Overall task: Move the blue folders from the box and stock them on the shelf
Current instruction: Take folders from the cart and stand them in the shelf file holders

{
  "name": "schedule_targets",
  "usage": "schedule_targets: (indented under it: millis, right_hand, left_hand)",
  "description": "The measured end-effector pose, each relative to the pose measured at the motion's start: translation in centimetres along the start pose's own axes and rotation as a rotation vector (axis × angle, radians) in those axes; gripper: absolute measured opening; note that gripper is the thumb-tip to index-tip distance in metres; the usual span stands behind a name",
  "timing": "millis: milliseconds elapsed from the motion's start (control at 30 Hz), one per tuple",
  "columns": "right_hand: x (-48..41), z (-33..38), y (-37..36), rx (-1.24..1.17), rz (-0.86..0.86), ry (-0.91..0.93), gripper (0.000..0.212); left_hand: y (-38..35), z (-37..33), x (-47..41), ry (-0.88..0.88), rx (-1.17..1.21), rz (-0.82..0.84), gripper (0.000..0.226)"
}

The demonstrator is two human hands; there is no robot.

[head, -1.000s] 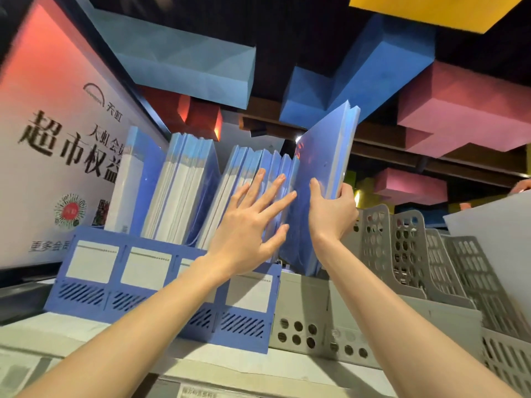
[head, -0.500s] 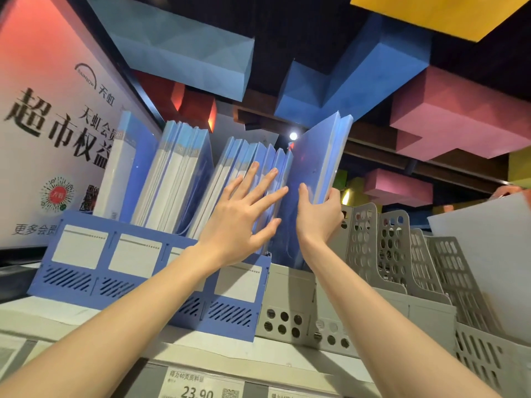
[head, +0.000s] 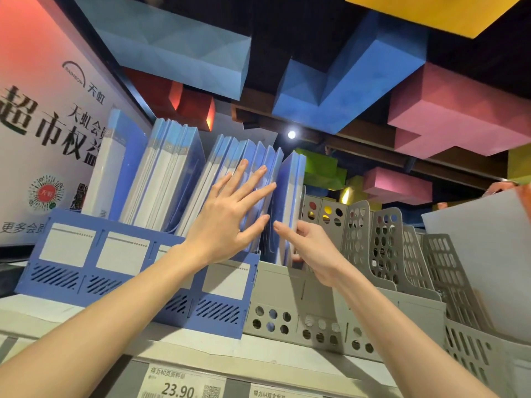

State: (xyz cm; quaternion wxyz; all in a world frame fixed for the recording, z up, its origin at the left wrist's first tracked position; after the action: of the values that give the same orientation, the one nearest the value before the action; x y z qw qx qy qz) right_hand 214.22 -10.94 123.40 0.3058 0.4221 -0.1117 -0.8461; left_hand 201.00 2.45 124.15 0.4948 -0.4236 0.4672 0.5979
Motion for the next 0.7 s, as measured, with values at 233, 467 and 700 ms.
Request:
schedule_targets:
  millis: [233, 467, 700]
  right_hand:
    - [-0.2, 0.4, -0.4, -0.037, 0.023, -0.052, 0.065]
    - [0.8, 1.7, -2.6, -0.069, 0.017, -0.033, 0.033]
    - [4.3, 3.3, -1.4, 0.095, -0.083, 0.006, 0.034]
  left_hand:
    - [0.2, -0.2, -0.1, 0.022, 0.048, -0.029, 0.048]
    - [0.6, -0.7, 0.3, 0.057, 0.043, -0.018, 0.047]
    - [1.5, -2.6, 1.6, 0.127, 0.008, 0.159, 0.05]
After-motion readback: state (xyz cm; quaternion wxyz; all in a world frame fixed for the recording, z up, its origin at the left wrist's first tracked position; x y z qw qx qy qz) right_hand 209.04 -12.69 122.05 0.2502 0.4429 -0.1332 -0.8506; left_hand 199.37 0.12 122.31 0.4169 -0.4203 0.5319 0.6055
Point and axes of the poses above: each hand's wrist, its own x-axis away from the middle knuckle, its own y-axis out of the back of the hand, z = x × y, the point moved 5 cm from there along -x, towards the middle knuckle, and after that the axes turned 2 degrees about y, right-handed, at the moved point
